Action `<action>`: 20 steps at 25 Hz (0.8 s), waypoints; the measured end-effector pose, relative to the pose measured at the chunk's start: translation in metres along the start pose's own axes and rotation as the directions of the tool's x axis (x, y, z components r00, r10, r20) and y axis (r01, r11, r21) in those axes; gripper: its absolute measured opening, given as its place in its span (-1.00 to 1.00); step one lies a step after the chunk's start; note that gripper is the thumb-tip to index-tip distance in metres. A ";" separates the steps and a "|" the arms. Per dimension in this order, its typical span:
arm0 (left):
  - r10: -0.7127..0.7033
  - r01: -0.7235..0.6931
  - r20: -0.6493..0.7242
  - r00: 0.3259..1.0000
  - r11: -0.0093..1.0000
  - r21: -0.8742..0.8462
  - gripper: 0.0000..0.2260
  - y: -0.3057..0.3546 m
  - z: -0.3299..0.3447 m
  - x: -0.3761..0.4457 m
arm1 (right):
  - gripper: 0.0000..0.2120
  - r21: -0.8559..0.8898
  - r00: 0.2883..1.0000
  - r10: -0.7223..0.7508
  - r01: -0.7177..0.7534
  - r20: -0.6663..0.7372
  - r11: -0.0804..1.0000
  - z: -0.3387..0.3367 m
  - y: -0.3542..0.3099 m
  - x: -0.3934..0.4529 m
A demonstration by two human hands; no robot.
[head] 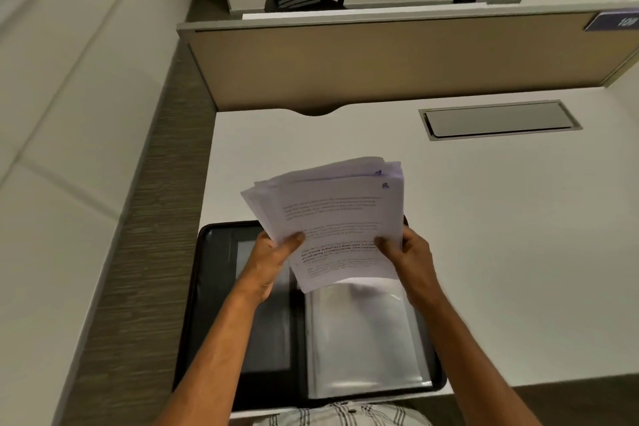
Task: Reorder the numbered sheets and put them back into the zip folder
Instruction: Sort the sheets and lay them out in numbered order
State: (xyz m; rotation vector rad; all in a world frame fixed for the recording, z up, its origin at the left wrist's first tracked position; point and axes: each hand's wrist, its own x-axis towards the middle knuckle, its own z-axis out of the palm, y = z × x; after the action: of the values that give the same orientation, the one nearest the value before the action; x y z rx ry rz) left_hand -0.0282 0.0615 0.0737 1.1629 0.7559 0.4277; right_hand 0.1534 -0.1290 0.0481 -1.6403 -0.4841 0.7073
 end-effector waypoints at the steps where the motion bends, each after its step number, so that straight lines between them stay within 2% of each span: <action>1: 0.017 -0.018 0.027 0.999 1.000 0.010 -0.75 0.001 0.003 -0.008 | -0.73 0.012 1.000 -0.012 0.012 -0.008 1.000 -0.004 0.001 -0.009; 5: -0.018 0.008 0.141 0.990 0.997 0.071 -0.68 -0.001 0.019 -0.032 | -0.53 0.127 0.999 -0.034 0.035 -0.014 0.991 -0.020 0.009 -0.039; 10: -0.015 -0.007 0.226 0.974 0.995 0.095 -0.53 -0.015 0.035 -0.042 | -0.56 0.194 0.996 -0.047 0.061 -0.078 0.979 -0.028 0.021 -0.052; 12: 0.015 -0.038 0.196 0.980 0.992 0.116 -0.59 -0.016 0.041 -0.047 | -0.59 0.234 0.994 -0.046 0.070 -0.104 0.970 -0.030 0.020 -0.056; 15: 0.058 -0.078 0.161 0.985 0.989 0.126 -0.67 -0.010 0.040 -0.051 | -0.55 0.203 0.992 -0.069 0.090 -0.106 0.975 -0.032 0.021 -0.060; 18: 0.072 -0.102 0.205 0.976 0.985 0.139 -0.72 -0.009 0.033 -0.054 | -0.45 0.178 0.991 -0.072 0.092 -0.114 0.980 -0.029 0.024 -0.065; 20: 0.064 -0.100 0.225 0.972 0.983 0.152 -0.73 -0.015 0.034 -0.055 | -0.47 0.169 0.990 -0.053 0.074 -0.130 0.983 -0.027 0.028 -0.065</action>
State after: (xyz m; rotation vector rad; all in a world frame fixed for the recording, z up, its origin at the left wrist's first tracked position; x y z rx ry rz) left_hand -0.0424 -0.0021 0.0835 1.3736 0.5586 0.3033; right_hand 0.1224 -0.1973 0.0347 -1.4888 -0.3724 0.5785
